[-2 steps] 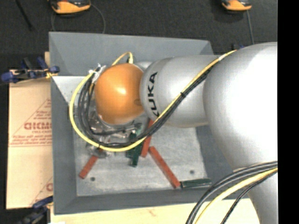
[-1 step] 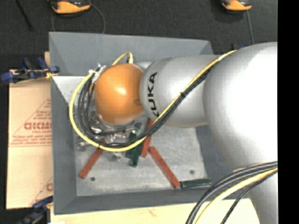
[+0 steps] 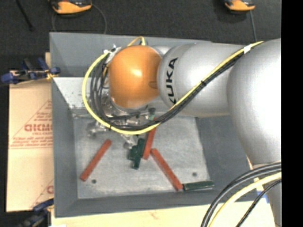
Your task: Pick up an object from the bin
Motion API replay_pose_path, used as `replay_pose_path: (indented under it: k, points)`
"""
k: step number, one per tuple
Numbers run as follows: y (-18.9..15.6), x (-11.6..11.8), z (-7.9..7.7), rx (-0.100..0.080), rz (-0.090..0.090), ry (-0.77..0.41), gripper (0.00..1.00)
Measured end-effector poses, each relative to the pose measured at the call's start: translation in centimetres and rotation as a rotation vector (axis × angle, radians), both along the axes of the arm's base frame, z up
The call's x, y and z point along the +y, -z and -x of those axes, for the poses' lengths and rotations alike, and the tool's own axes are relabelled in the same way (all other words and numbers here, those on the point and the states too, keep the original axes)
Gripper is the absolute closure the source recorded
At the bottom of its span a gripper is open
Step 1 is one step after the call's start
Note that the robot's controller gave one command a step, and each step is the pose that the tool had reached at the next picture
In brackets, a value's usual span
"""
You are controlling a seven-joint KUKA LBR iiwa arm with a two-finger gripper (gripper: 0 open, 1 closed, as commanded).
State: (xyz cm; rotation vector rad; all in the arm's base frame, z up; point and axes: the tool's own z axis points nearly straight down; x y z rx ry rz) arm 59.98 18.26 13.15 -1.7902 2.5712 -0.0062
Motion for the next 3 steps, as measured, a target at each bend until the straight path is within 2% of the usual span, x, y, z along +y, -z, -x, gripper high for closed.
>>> replay_pose_path:
  k: [1,2,3]
  points:
    - [6.1,0.1,-0.7,0.006,-0.003,-0.044,0.00]
    - [5.8,0.1,-0.8,0.002,-0.005,-0.041,1.00]
    - [1.0,-0.3,-1.8,0.001,0.001,-0.249,1.00]
